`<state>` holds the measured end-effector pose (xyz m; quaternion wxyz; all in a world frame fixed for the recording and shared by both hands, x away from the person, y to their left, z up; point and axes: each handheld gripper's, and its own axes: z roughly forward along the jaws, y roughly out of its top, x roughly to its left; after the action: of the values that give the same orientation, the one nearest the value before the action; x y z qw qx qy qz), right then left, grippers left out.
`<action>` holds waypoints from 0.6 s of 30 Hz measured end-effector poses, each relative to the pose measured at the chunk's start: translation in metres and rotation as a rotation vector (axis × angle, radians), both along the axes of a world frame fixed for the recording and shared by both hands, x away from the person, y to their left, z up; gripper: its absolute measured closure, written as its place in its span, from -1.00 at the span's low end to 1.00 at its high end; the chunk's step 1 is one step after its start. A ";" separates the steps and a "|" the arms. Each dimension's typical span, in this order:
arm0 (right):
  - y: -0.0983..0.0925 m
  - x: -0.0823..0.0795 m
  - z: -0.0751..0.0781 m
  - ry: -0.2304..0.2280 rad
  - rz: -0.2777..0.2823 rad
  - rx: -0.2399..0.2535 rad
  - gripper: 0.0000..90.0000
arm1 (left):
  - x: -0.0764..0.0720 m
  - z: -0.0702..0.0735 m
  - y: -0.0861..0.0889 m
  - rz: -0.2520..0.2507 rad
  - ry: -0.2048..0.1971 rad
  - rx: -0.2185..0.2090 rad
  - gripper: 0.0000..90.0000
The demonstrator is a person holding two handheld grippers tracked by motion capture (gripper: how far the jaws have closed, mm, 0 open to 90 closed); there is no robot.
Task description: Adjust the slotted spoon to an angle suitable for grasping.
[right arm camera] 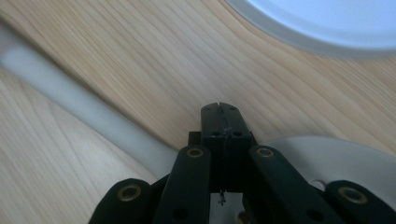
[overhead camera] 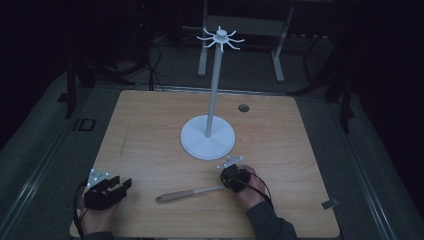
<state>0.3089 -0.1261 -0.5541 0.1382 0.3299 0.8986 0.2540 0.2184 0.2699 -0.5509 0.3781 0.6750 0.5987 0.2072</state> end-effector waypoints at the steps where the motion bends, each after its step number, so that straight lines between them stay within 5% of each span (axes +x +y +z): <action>1: -0.005 -0.001 0.000 0.003 -0.013 0.000 1.00 | 0.000 0.000 0.000 0.001 -0.001 -0.001 0.12; 18: -0.086 -0.014 0.006 -0.040 -0.228 -0.028 1.00 | 0.001 -0.001 -0.002 0.001 0.004 0.001 0.12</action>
<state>0.2954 -0.2123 -0.5477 0.1886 0.4230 0.8558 0.2305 0.2189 0.2682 -0.5518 0.3767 0.6753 0.5996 0.2063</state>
